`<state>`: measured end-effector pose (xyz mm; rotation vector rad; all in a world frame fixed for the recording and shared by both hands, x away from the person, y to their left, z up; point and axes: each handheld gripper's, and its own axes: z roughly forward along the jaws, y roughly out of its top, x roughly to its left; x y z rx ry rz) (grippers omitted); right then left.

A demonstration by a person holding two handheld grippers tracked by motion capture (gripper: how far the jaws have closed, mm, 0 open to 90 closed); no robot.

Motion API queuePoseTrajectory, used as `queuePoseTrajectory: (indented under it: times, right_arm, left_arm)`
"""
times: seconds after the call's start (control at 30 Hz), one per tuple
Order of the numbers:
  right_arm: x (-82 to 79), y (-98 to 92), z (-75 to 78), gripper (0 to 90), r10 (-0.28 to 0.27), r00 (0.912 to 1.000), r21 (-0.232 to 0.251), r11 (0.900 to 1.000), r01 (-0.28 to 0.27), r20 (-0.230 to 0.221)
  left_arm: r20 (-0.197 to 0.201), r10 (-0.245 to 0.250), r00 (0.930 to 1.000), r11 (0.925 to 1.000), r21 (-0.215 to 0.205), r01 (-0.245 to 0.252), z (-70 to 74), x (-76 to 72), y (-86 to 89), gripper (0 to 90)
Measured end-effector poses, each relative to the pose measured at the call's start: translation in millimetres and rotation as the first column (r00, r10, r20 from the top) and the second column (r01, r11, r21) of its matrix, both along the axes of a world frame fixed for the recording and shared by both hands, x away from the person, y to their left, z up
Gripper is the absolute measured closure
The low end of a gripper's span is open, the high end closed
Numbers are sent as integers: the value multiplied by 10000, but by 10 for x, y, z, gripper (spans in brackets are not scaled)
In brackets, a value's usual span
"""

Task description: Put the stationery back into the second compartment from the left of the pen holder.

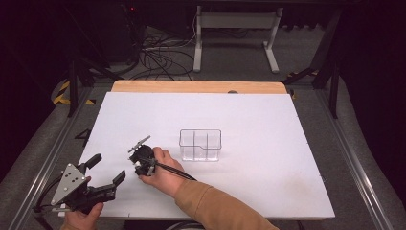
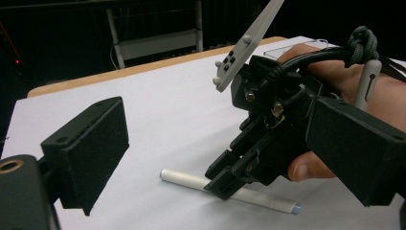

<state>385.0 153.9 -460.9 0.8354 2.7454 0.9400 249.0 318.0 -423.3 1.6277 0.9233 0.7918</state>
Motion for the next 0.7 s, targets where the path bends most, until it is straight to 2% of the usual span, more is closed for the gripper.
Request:
queuePoseTrajectory:
  times: [0.37,0.7]
  right_arm:
    - [-44,33,-15,789,-716,9973,-85,9974,717,152]
    - [-71,44,-11,792,-1117,9936,-93,9937,1118,196]
  left_arm:
    - [34,-18,10000,10000,9,18,0,-2,-2,81]
    - [29,13,10000,10000,-29,-13,-1,-3,2,81]
